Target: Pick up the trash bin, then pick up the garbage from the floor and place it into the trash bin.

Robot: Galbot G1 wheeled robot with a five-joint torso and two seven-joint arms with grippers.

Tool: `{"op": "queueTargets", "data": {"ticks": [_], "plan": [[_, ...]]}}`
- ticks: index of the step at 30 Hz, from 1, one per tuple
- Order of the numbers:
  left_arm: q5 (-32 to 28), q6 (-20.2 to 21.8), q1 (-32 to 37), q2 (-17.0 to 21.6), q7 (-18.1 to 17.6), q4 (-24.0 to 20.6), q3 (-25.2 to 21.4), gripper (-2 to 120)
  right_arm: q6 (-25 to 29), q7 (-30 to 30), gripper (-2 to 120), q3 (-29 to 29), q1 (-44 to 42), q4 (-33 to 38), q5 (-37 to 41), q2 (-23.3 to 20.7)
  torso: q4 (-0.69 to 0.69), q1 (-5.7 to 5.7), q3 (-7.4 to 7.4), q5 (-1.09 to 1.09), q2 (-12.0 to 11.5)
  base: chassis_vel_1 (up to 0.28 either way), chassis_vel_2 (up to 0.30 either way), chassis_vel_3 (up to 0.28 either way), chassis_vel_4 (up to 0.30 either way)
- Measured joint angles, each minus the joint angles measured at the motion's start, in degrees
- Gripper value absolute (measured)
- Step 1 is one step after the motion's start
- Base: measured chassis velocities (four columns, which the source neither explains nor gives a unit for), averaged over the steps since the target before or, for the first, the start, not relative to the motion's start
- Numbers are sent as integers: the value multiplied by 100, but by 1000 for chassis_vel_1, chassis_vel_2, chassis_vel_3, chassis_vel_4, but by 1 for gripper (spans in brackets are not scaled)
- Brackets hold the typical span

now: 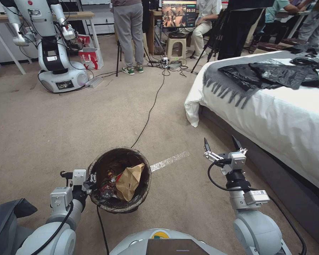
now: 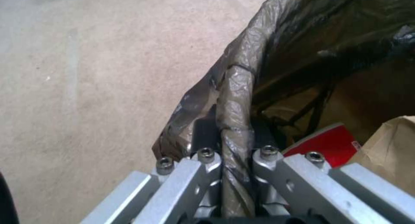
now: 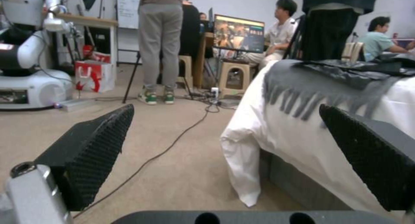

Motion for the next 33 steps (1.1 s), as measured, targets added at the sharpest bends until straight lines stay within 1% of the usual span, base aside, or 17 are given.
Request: {"op": "queueTargets", "data": {"ticks": [21,33], "plan": [[12,-5,-7,-9,0,0,4,2,-44,23,100,-24,35,-7,6,-19,0,0,0,0,0,42,41,36,35],[16,-47,8,-18,-7,0,3,2,-45,32,100,-24,29,-2,7,-11,-1,0,0,0,0,0,0,0,0]]}}
